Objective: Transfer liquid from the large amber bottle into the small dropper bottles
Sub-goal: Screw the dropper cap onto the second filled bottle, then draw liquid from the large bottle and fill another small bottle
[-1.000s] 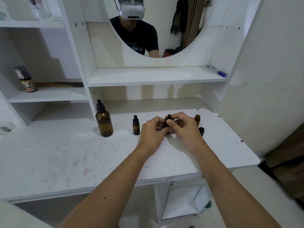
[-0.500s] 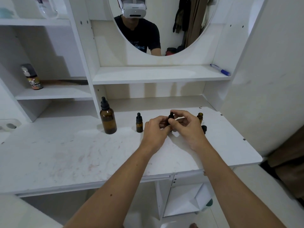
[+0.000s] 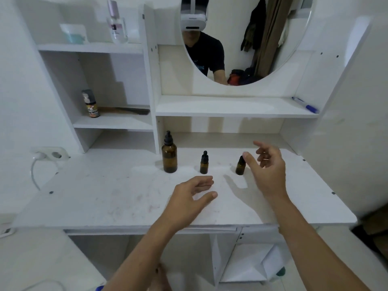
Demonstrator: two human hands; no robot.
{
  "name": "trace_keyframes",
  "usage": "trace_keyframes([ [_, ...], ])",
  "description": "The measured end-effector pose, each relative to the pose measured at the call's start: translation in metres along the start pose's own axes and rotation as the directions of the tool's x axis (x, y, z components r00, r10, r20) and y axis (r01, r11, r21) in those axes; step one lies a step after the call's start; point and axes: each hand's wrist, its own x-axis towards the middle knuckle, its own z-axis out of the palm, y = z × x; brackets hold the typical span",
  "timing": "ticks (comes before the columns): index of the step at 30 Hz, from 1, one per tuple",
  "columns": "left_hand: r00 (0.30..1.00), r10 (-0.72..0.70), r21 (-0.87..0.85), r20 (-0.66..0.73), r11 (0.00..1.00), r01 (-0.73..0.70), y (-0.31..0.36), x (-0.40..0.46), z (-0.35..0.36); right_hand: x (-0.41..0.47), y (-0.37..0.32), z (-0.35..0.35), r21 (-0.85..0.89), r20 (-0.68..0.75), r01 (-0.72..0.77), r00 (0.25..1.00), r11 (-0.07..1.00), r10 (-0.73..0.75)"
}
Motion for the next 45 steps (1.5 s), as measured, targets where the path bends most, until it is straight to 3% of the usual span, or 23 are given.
trace_keyframes([
  [6, 0.977, -0.114, -0.042, -0.178, 0.993, 0.108, -0.025, -0.025, -0.085, -0.006, -0.066, 0.062, -0.009, 0.179, 0.177, 0.969, 0.984, -0.173],
  [9, 0.944, -0.163, -0.149, -0.285, 0.981, 0.125, -0.034, -0.014, -0.105, -0.005, -0.089, 0.099, -0.045, 0.35, 0.181, 0.924, 0.982, -0.154],
  [12, 0.927, -0.151, -0.113, -0.343, 0.986, 0.118, -0.035, 0.005, -0.106, 0.0, -0.1, 0.128, -0.093, 0.447, 0.146, 0.89, 0.985, -0.09],
  [19, 0.931, -0.104, -0.051, -0.349, 0.994, 0.092, -0.035, 0.041, -0.09, 0.011, -0.101, 0.157, -0.116, 0.448, 0.076, 0.894, 0.99, -0.016],
  [34, 0.928, -0.089, -0.026, -0.361, 0.996, 0.085, -0.041, 0.047, -0.089, 0.013, -0.096, 0.164, -0.097, 0.37, 0.147, 0.923, 0.984, -0.102],
  [41, 0.926, -0.072, -0.014, -0.37, 0.997, 0.073, -0.04, 0.045, -0.089, 0.015, -0.096, 0.159, -0.051, 0.394, 0.044, 0.919, 0.998, -0.02],
  [45, 0.927, -0.075, -0.006, -0.368, 0.997, 0.078, -0.04, 0.045, -0.088, 0.02, -0.104, 0.158, -0.042, 0.411, 0.06, 0.911, 0.997, -0.038],
])
